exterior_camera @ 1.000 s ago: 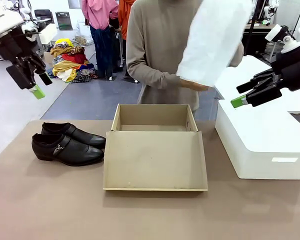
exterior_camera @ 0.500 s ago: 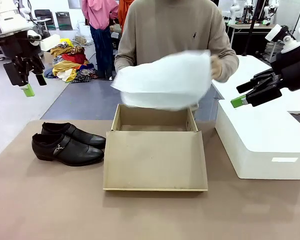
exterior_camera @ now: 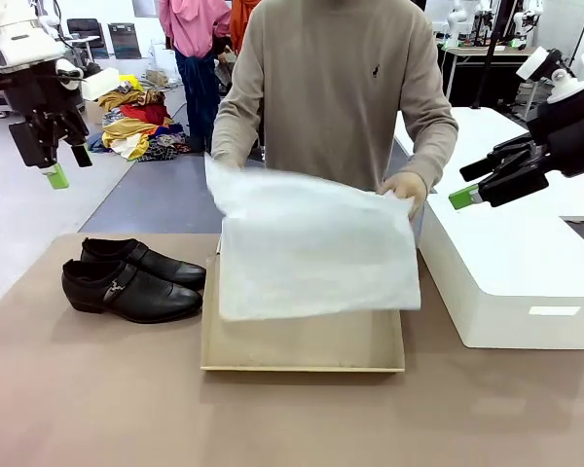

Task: Pack the shoes into the box.
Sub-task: Place one shoe of the Shoes into the Shoes Box.

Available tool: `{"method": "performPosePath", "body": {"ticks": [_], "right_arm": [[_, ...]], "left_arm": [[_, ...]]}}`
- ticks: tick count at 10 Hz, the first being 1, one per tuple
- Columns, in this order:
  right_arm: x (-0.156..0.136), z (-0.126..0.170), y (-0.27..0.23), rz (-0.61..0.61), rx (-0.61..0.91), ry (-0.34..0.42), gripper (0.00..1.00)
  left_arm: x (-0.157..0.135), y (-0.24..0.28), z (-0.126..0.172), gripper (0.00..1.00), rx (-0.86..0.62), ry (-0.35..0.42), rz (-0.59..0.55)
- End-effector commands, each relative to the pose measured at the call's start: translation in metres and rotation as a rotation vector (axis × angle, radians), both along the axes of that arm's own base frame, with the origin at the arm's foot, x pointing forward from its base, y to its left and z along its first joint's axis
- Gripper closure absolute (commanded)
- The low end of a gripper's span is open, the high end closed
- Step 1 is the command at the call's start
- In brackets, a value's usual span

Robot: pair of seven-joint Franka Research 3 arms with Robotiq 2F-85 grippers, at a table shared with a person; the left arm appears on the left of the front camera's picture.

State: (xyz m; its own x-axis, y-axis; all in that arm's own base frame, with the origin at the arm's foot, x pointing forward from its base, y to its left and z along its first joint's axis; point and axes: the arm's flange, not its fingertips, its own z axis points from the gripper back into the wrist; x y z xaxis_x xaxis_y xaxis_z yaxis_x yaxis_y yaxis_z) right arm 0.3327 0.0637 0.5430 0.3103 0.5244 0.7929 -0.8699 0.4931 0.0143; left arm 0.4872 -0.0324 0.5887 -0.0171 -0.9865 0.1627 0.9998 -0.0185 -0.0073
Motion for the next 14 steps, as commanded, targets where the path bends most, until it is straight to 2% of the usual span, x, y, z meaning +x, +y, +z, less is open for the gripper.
{"method": "performPosePath", "body": {"ticks": [1, 2, 4, 7, 11, 14], "right_arm": [[0.004, -0.001, -0.001, 0.023, 0.008, -0.022, 0.0], [0.004, -0.001, -0.001, 0.023, 0.008, -0.022, 0.0], [0.004, -0.001, -0.001, 0.023, 0.008, -0.022, 0.0], [0.004, -0.001, -0.001, 0.023, 0.008, -0.022, 0.0], [0.004, -0.001, -0.001, 0.023, 0.008, -0.022, 0.0], [0.004, -0.001, -0.001, 0.023, 0.008, -0.022, 0.0]], "left_arm": [[-0.003, 0.002, 0.001, 0.0, -0.019, 0.003, 0.0], [0.0, 0.0, 0.0, 0.0, 0.0, 0.0, 0.0], [0.013, 0.001, -0.01, 0.0, 0.099, -0.089, 0.03], [0.043, 0.006, -0.019, 0.0, 0.145, -0.112, 0.075], [0.077, 0.002, -0.062, 0.0, 0.121, -0.094, 0.121], [0.088, 0.007, -0.1, 0.0, 0.148, -0.038, 0.1]]}}
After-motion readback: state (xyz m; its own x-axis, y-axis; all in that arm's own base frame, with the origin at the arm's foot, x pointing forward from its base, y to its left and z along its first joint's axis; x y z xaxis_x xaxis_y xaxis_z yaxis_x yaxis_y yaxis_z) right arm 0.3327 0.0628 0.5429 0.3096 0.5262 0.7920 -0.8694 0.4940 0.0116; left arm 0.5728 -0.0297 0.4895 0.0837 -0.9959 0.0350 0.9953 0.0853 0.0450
